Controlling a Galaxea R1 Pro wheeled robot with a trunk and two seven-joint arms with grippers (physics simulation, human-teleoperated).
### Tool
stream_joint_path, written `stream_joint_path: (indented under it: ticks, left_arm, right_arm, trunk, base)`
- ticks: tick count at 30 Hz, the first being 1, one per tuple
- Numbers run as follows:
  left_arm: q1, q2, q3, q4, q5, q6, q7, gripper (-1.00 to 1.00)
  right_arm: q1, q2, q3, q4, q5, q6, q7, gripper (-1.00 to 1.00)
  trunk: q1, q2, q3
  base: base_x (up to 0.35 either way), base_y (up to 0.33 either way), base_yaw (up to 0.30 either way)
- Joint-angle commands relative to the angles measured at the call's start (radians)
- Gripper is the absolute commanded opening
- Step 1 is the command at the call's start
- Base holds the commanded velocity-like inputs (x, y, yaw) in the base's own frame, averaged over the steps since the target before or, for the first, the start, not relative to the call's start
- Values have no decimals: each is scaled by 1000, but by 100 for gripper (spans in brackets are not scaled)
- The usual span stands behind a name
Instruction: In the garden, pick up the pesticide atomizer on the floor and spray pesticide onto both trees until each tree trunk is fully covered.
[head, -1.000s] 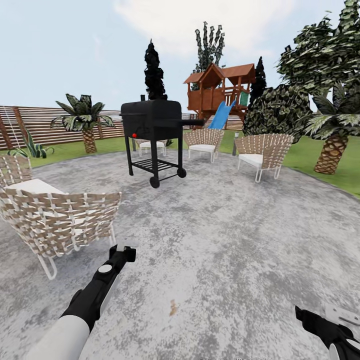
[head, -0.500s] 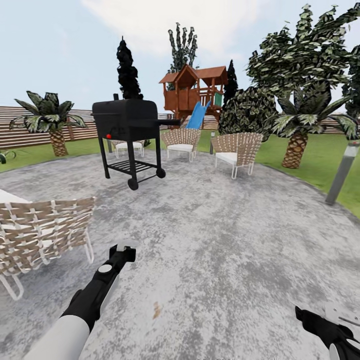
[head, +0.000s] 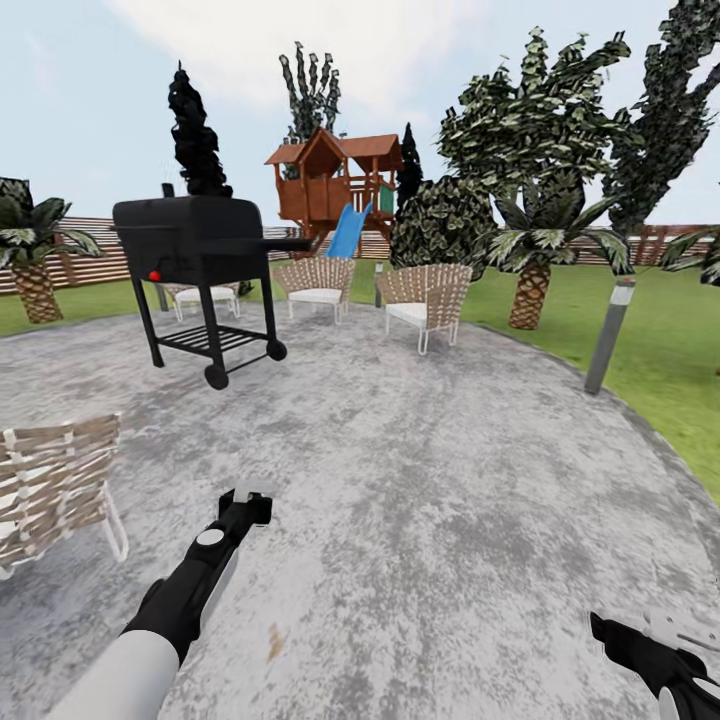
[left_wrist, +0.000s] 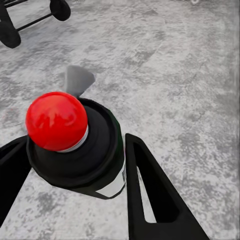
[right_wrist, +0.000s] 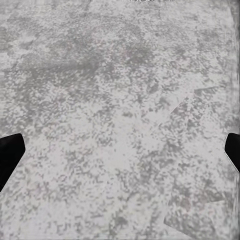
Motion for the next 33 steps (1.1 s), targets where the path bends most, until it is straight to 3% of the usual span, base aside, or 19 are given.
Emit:
stream_joint_path:
  ticks: [1, 12, 33]
  left_arm:
    - [0, 0, 0, 0, 0, 0, 0, -100]
    - [-1, 0, 1, 0, 0, 0, 0, -100]
    - [0, 0, 1, 0, 0, -1, 0, -100]
  right_arm:
    - [0, 0, 0, 0, 0, 0, 0, 100]
    - [0, 0, 0, 1, 0, -1, 0, 100]
    - [0, 0, 0, 1, 0, 0, 0, 100]
  trunk:
    - [0, 0, 0]
    - [0, 0, 0]
    - [0, 0, 0]
  base:
    - [313, -93, -298]
    - [279, -136, -298]
    - [8, -5, -298]
